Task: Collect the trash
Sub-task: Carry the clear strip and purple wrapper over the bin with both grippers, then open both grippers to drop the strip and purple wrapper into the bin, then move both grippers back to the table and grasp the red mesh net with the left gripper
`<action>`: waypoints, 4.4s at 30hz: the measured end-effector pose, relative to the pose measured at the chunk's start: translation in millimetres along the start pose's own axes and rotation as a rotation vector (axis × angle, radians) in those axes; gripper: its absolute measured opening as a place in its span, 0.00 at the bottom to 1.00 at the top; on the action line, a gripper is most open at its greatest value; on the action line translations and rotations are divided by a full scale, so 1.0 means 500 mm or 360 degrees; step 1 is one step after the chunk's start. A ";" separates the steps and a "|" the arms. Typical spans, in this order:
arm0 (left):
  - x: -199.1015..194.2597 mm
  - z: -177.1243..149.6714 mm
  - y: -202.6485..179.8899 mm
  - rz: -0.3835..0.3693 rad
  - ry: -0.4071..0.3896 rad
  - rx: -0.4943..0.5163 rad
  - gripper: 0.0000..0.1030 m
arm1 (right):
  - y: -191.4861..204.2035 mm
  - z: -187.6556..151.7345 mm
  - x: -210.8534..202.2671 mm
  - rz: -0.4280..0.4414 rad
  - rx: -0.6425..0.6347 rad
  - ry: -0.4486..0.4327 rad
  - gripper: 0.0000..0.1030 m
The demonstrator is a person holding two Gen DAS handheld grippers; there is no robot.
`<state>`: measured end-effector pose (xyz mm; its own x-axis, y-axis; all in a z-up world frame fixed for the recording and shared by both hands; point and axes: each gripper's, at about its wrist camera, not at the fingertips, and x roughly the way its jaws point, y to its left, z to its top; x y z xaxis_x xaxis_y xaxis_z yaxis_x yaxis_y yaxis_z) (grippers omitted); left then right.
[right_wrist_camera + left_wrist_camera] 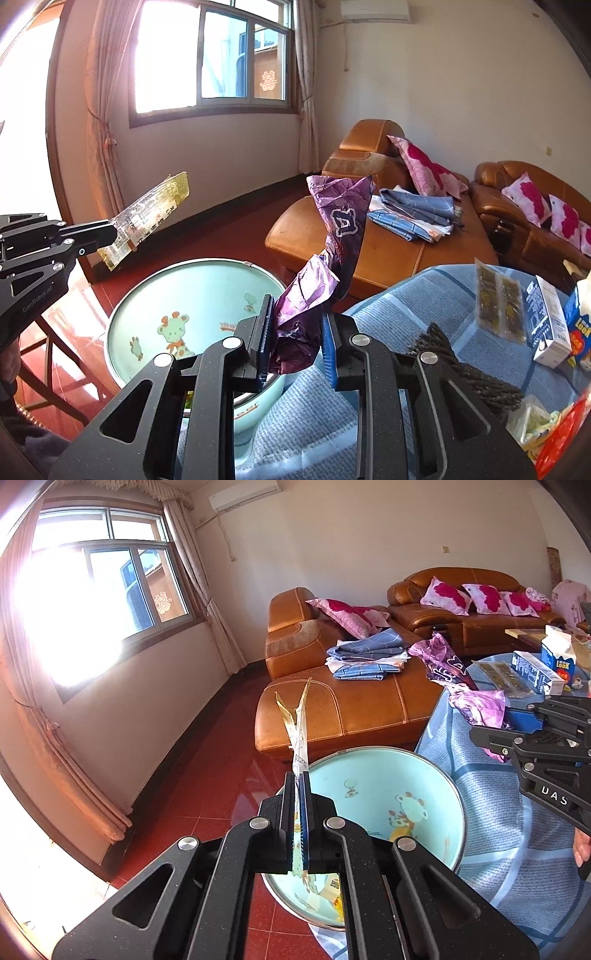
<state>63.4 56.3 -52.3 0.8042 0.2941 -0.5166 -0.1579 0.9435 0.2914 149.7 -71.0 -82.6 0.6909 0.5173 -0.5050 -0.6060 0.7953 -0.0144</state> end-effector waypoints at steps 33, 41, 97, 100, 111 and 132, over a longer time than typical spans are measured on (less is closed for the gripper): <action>0.019 -0.007 0.007 0.0027 0.0054 0.0035 0.02 | 0.064 -0.003 0.018 0.0137 -0.0279 0.0029 0.23; 0.022 -0.012 0.005 0.0026 0.0064 0.0055 0.02 | 0.061 -0.002 0.016 0.0183 -0.0273 0.0020 0.24; 0.031 -0.026 0.000 -0.0026 0.0079 0.0021 0.41 | 0.069 -0.008 0.017 0.0184 -0.0328 0.0017 0.39; 0.030 -0.025 -0.002 -0.0037 0.0079 0.0022 0.42 | 0.070 -0.008 0.015 0.0151 -0.0322 0.0009 0.43; 0.002 -0.021 -0.049 -0.0178 0.0031 0.0049 0.45 | 0.010 -0.020 -0.026 -0.0187 -0.0116 0.0044 0.53; -0.139 -0.020 -0.424 -0.0885 -0.0151 0.0444 0.48 | -0.199 -0.294 -0.447 -0.1001 0.0593 0.0131 0.62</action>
<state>35.3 -162.6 -86.2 0.7723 -0.2560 -0.5814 0.4437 0.8724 0.2053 -2.6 -312.1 -94.9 0.8233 -0.0856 -0.5611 0.0793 0.9962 -0.0357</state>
